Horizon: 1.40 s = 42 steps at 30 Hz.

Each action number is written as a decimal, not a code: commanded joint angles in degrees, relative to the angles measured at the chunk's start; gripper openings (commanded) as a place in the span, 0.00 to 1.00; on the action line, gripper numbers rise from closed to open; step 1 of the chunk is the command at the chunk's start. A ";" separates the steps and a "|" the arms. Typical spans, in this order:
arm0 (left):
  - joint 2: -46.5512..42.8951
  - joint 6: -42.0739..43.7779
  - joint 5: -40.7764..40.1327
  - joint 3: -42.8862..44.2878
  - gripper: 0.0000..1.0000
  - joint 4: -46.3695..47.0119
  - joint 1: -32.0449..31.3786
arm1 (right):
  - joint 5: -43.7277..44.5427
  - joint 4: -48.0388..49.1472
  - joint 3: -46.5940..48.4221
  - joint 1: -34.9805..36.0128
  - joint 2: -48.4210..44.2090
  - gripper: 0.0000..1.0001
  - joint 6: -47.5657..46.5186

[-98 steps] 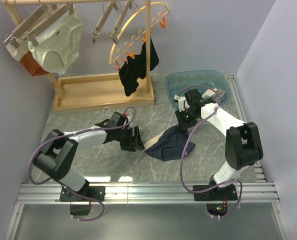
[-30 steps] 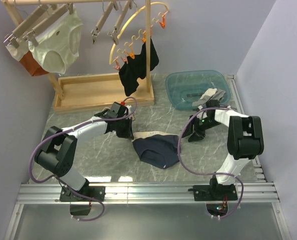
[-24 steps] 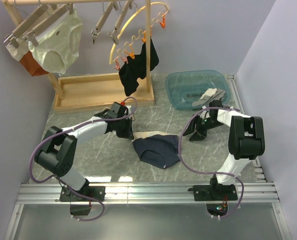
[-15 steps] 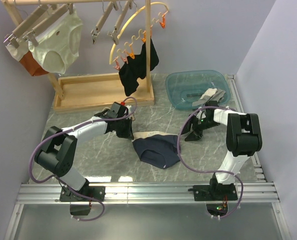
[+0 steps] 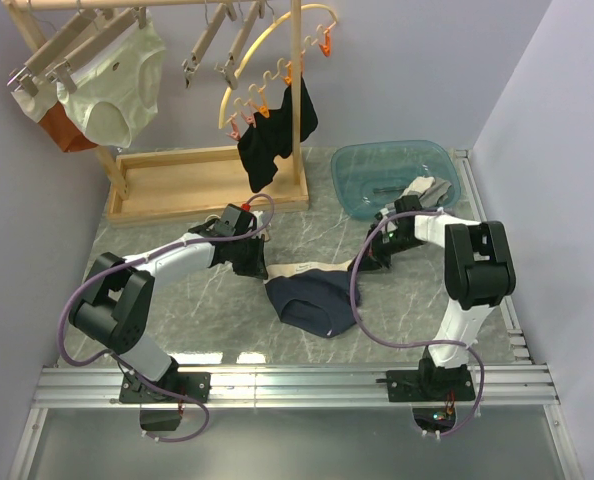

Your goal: Clip the underwear to the hanger

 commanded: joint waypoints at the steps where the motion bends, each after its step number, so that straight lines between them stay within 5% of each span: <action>1: -1.18 0.88 1.02 0.01 0.00 0.73 -0.10 | -1.18 -1.86 4.18 -1.87 -1.98 0.00 -1.67; 7: -2.14 0.71 1.81 -0.08 0.00 1.26 -0.01 | 6.27 -3.01 9.63 -2.06 -13.48 0.00 -11.06; 11: -2.67 0.53 3.21 -0.08 0.00 1.79 0.25 | 19.89 -0.20 5.36 7.33 -22.63 0.00 -25.71; 22: -3.55 0.62 5.41 -1.75 0.00 2.14 3.59 | 42.06 11.14 -18.48 37.31 -40.04 0.00 -39.63; 23: -3.46 0.62 5.50 -1.75 0.00 2.14 3.76 | 41.98 10.53 -19.36 38.98 -41.36 0.03 -40.86; 25: -3.29 0.71 5.67 -1.75 0.00 2.23 3.85 | 41.55 8.70 -20.77 43.02 -42.60 0.33 -43.24; 27: -3.11 0.53 5.85 -1.84 0.00 2.49 3.85 | 40.23 7.98 -20.86 43.83 -45.23 0.63 -43.86; 28: -3.02 0.53 6.02 -1.84 0.00 2.58 3.85 | 40.22 7.89 -20.60 43.83 -46.20 0.66 -43.51; 31: -2.94 0.71 5.94 -1.66 0.00 2.40 3.85 | 41.19 5.97 -17.27 40.94 -46.56 0.65 -42.11; 35: -3.11 0.97 5.94 -1.84 0.00 2.31 3.85 | 31.37 1.75 -12.34 30.40 -45.07 0.65 -41.05; 42: -3.29 0.71 6.46 -2.19 0.00 2.58 3.85 | 21.52 -2.74 -14.79 28.89 -47.61 0.66 -54.91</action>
